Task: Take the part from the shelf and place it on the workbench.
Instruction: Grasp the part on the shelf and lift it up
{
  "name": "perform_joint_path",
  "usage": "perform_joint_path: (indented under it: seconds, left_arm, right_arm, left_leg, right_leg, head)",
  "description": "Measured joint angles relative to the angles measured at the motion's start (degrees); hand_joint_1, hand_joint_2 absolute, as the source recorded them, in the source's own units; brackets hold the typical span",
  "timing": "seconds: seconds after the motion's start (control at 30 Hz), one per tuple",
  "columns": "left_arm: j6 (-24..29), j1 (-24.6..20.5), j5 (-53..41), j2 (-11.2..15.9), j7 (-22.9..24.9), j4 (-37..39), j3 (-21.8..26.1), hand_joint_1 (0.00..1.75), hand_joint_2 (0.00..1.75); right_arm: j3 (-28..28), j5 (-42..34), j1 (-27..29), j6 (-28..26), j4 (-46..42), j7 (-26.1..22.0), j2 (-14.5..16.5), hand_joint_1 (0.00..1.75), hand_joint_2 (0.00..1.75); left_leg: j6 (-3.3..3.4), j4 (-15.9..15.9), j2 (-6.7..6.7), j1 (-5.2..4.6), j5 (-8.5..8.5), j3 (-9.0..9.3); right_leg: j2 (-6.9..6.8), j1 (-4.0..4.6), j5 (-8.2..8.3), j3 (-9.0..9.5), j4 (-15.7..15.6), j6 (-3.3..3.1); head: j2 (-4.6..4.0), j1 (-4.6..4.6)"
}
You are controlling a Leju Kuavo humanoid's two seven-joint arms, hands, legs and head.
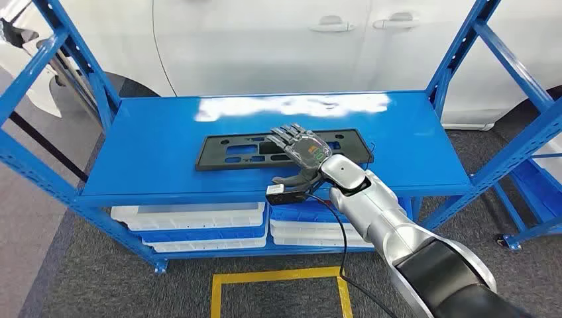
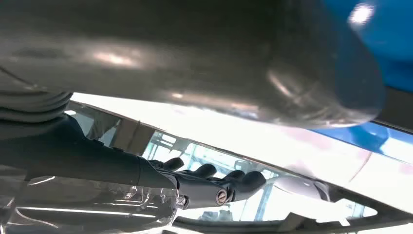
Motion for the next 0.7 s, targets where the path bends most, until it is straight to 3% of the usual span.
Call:
perform_joint_path:
  seconds: [0.07,0.17,0.23,0.27,0.3,0.37,0.43,0.57,0.63,0.7]
  left_arm:
    - [0.01,-0.06,0.0,0.01,-0.01,0.0,-0.01,0.0,0.0]
    - [0.01,-0.04,0.01,0.03,-0.01,0.01,-0.01,0.0,0.0]
    - [0.01,0.12,0.02,0.04,-0.01,0.01,-0.01,0.0,0.0]
    - [0.01,0.16,0.02,0.06,-0.01,0.01,-0.01,0.0,0.0]
    - [0.02,0.18,0.02,0.08,-0.01,0.01,-0.01,0.0,0.0]
    - [0.03,0.19,0.02,0.11,-0.01,0.04,-0.01,0.0,0.0]
    - [0.03,0.19,0.02,0.13,0.02,0.08,-0.01,0.0,0.0]
    - [0.04,-0.16,0.0,0.13,0.07,0.08,-0.01,0.0,0.0]
    - [0.08,-0.32,0.01,0.13,0.05,0.09,-0.02,0.0,0.0]
    - [0.12,-0.25,0.02,0.13,0.07,0.09,-0.04,0.0,0.0]
  right_arm:
    - [0.0,-0.01,-0.14,-0.01,0.0,0.0,0.06,0.0,0.0]
    - [0.0,0.01,-0.15,-0.02,0.01,0.0,0.26,0.0,0.0]
    - [0.0,0.01,0.12,-0.01,0.02,0.0,0.31,0.0,0.0]
    - [0.0,0.02,0.19,0.04,0.02,0.0,0.33,0.0,0.0]
    - [0.01,0.07,0.21,0.17,0.02,-0.01,0.36,0.0,0.0]
    - [0.03,0.23,0.15,0.66,0.14,-0.06,0.48,0.0,0.87]
    - [0.09,0.48,0.15,1.07,0.31,-0.1,0.65,0.0,1.75]
    - [0.28,1.1,-0.18,1.14,0.5,0.3,0.82,0.0,1.75]
    - [0.39,1.25,-0.39,1.06,0.83,0.53,0.83,0.0,1.75]
    - [0.48,1.38,-0.23,0.87,1.43,0.86,0.82,0.0,1.75]
  left_leg:
    - [-0.31,2.9,0.05,0.12,-0.32,-1.59]
    - [-1.43,13.15,0.11,0.7,-4.02,-8.32]
    - [-1.94,15.37,0.14,1.08,-5.46,-11.26]
    - [-2.04,13.55,0.15,1.2,-4.39,-11.31]
    - [-2.01,10.07,0.18,1.29,-2.1,-10.54]
    - [-1.59,2.2,0.31,1.24,3.82,-8.6]
    - [-0.67,-1.35,0.4,1.0,6.84,-7.69]
    - [0.94,-1.6,0.3,0.86,6.34,-7.12]
    - [1.5,-1.75,0.3,0.9,5.88,-6.7]
    - [1.75,-1.7,0.28,0.8,5.2,-6.14]
  right_leg:
    - [-0.05,-0.12,-0.31,0.53,-0.12,-0.23]
    - [-0.04,-0.3,-1.58,1.93,-0.23,-0.45]
    - [0.02,-0.37,-2.68,3.18,-0.21,-0.29]
    - [0.03,-0.42,-3.29,3.94,-0.18,-0.16]
    - [0.02,-0.47,-3.93,4.76,-0.15,0.01]
    - [0.04,-0.45,-5.15,6.07,-0.02,0.47]
    - [0.14,-0.39,-6.08,6.62,0.06,1.17]
    - [0.06,-0.63,-7.98,6.19,1.55,2.64]
    - [-0.03,-0.78,-10.28,2.64,7.65,3.07]
    - [-0.04,-0.84,-11.82,-2.67,15.17,3.31]
  head:
    - [0.0,0.0]
    - [0.0,-0.01]
    - [0.0,-0.01]
    - [0.0,-0.01]
    - [0.0,-0.01]
    - [0.0,-0.01]
    - [0.0,0.0]
    - [0.0,-0.01]
    - [0.0,0.0]
    - [0.0,0.0]
